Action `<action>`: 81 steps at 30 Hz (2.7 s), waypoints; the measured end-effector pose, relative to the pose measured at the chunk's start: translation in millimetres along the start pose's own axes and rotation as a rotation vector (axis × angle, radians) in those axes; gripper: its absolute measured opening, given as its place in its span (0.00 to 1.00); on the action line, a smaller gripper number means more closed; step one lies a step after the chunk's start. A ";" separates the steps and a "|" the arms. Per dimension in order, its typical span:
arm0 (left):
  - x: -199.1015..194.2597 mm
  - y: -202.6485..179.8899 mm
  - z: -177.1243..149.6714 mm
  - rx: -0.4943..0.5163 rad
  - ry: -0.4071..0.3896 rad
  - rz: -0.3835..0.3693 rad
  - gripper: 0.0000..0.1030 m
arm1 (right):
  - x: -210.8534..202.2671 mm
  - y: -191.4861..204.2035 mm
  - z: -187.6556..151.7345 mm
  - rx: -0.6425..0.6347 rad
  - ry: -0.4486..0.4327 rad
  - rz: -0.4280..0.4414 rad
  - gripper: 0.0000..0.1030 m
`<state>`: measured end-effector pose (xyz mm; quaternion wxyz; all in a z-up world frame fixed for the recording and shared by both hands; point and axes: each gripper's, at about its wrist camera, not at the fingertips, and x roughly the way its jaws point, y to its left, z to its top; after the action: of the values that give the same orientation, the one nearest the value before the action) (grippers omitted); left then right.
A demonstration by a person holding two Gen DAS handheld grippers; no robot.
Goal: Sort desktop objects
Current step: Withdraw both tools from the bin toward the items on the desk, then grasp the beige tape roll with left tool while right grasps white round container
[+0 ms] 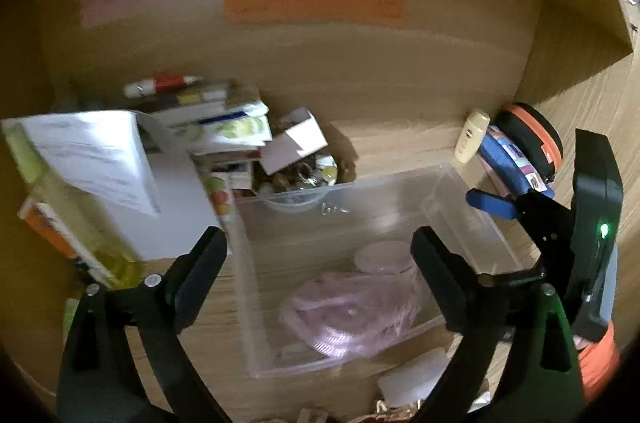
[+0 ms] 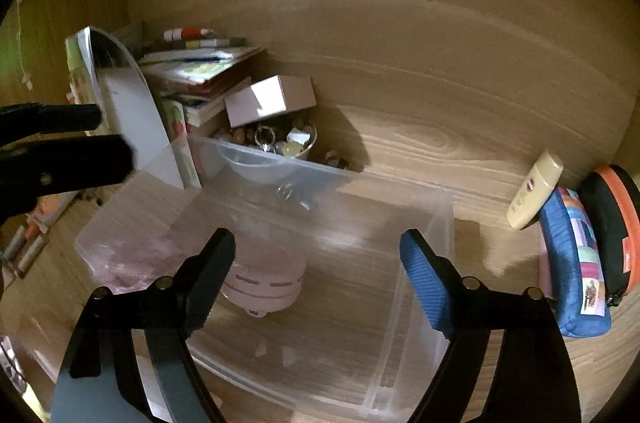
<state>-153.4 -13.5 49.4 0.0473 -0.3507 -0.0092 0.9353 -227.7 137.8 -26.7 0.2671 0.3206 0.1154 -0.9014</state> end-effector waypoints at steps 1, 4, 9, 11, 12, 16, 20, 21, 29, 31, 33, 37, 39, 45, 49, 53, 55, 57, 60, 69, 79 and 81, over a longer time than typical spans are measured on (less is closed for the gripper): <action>-4.1 0.8 -0.3 0.001 -0.007 0.006 0.93 | -4.0 -0.2 2.0 0.003 -0.005 0.003 0.80; -20.1 5.8 -3.8 -0.006 -0.033 0.021 0.95 | -15.2 -1.4 5.8 0.012 -0.025 0.008 0.82; -40.1 16.9 -18.1 -0.018 -0.049 0.041 0.96 | -40.4 2.3 3.6 0.003 -0.060 -0.003 0.85; -45.7 21.1 -24.3 -0.022 -0.050 0.044 0.96 | -48.9 6.6 0.1 -0.015 -0.067 -0.019 0.86; -49.6 23.1 -28.5 -0.026 -0.051 0.046 0.96 | -52.5 9.1 -1.7 -0.024 -0.069 -0.026 0.87; -61.2 28.1 -41.8 -0.033 -0.056 0.049 0.96 | -68.7 19.0 -14.5 -0.057 -0.070 -0.027 0.89; -72.2 32.4 -60.1 -0.042 -0.058 0.047 0.97 | -83.1 31.9 -31.8 -0.085 -0.068 -0.019 0.89; -72.6 33.4 -64.5 -0.044 -0.051 0.044 0.97 | -85.3 34.4 -35.5 -0.091 -0.069 -0.023 0.89; -69.4 31.4 -108.6 -0.062 0.015 0.028 0.97 | -90.3 57.9 -69.5 -0.159 -0.041 -0.053 0.92; -65.8 30.3 -119.9 -0.067 0.038 0.012 0.97 | -88.3 59.7 -76.3 -0.156 -0.022 -0.042 0.92; -63.3 30.1 -128.8 -0.078 0.050 0.009 0.97 | -83.8 60.8 -81.9 -0.148 0.003 -0.023 0.92; -59.1 26.1 -145.1 -0.091 0.072 -0.002 0.97 | -70.8 63.1 -90.1 -0.122 0.059 0.018 0.92; -54.6 22.9 -153.1 -0.092 0.092 -0.013 0.97 | -63.1 66.4 -92.4 -0.119 0.081 0.037 0.92; -39.9 17.3 -171.4 -0.074 0.141 -0.001 0.97 | -36.7 79.8 -92.5 -0.128 0.144 0.055 0.92; -31.7 16.8 -177.5 -0.076 0.164 0.005 0.97 | -19.4 85.0 -91.3 -0.131 0.185 0.052 0.92; -24.7 18.1 -181.4 -0.081 0.168 0.001 0.97 | -9.7 85.6 -87.3 -0.128 0.202 0.053 0.91; -23.5 18.7 -181.9 -0.087 0.161 -0.003 0.97 | -8.2 85.5 -85.5 -0.125 0.199 0.053 0.91; -23.7 18.1 -182.0 -0.079 0.142 0.004 0.97 | -6.9 85.0 -84.5 -0.122 0.199 0.050 0.91; -25.3 15.2 -182.2 -0.053 0.114 0.017 0.94 | -4.7 80.6 -83.5 -0.100 0.207 0.067 0.87; -24.2 13.3 -180.8 -0.039 0.105 -0.002 0.69 | -1.6 68.0 -84.7 -0.034 0.219 0.120 0.66; -31.6 33.3 -172.8 -0.123 0.068 0.046 0.64 | -28.1 53.1 -74.8 0.005 0.145 0.137 0.66; -34.1 37.8 -171.8 -0.141 0.062 0.050 0.64 | -33.6 50.0 -74.1 0.010 0.133 0.143 0.66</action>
<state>-18.1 -57.0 -59.7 -0.0008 -0.3822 -0.0647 0.9218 -139.7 138.1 -64.0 0.3211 0.3885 0.1049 -0.8573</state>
